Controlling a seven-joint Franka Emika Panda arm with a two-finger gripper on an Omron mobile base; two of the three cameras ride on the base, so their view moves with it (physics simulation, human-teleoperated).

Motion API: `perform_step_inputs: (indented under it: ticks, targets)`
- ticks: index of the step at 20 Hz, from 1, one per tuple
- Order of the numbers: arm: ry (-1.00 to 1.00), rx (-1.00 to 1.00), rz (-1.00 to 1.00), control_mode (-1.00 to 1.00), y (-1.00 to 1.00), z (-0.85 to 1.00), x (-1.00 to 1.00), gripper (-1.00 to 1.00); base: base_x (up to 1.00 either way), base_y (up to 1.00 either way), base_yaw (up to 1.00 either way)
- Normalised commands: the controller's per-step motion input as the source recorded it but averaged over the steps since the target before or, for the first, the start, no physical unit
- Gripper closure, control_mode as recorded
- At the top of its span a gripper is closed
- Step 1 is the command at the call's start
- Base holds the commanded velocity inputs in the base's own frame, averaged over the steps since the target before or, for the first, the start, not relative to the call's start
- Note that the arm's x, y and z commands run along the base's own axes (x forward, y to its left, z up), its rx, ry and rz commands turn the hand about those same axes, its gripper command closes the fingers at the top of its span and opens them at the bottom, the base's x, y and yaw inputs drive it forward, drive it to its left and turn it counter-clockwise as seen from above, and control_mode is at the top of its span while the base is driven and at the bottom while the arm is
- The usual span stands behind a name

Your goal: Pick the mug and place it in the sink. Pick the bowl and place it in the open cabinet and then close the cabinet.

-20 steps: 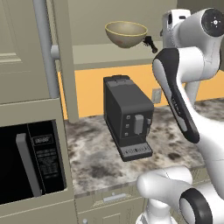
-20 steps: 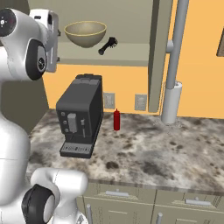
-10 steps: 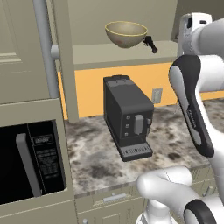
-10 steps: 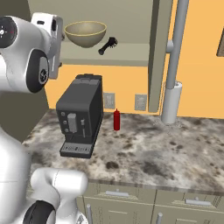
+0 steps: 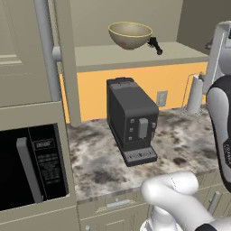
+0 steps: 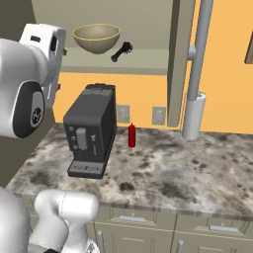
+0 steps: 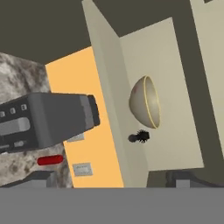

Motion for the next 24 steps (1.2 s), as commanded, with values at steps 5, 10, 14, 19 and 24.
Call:
perform_step_inputs:
  ticks: [5,10,14,19,24]
  targets:
    - [-0.05,0.01,0.00,-1.00,-0.20,0.00,-0.64,-1.00,0.00,0.00,0.00]
    - [-0.10,0.00,0.02,-1.00,-0.24,0.00,-0.42,-1.00,0.00,0.00,0.00]
    - [-0.01,0.00,0.04,-1.00,-0.26,0.00,-0.42,-1.00,0.00,0.00,0.00]
    - [0.00,0.00,0.05,-1.00,-0.18,0.00,-0.41,-1.00,0.00,0.00,0.00]
    - [0.00,0.00,0.02,-1.00,-0.21,0.00,-0.34,-1.00,0.00,0.00,0.00]
